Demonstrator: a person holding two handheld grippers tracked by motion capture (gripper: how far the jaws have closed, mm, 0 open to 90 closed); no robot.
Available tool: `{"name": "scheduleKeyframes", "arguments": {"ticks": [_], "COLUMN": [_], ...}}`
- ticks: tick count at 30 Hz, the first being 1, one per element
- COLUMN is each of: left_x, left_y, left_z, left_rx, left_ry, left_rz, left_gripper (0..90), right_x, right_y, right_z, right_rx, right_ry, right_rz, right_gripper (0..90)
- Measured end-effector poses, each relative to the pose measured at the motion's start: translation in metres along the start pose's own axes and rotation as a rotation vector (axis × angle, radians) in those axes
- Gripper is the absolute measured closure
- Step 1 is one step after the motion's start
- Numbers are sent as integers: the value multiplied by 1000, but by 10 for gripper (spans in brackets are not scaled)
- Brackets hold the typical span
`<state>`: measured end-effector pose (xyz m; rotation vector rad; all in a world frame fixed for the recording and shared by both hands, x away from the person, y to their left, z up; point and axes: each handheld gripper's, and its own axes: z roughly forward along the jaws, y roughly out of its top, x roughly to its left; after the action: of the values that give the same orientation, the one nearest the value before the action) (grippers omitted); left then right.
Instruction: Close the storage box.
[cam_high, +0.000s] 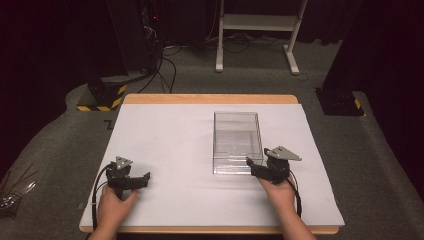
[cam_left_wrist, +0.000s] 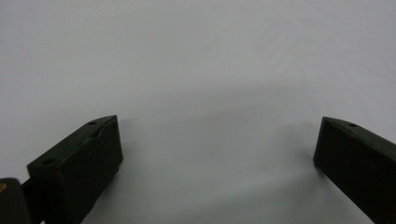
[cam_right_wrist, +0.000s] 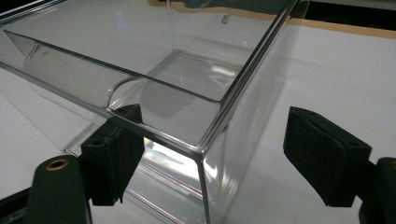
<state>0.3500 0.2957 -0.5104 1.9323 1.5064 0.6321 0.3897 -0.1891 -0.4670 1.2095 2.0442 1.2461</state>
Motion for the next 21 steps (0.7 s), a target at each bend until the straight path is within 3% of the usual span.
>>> {"name": "scheduleKeyframes", "arguments": {"ticks": [21], "left_x": [0], "left_y": [0], "left_z": [0], "left_rx": [0], "left_ry": [0], "left_rz": [0], "left_gripper": [13], "right_x": [3], "right_y": [-3], "right_z": [-15], "right_rx": [0], "right_ry": [17], "right_rz": [-7], "right_gripper": [239]}}
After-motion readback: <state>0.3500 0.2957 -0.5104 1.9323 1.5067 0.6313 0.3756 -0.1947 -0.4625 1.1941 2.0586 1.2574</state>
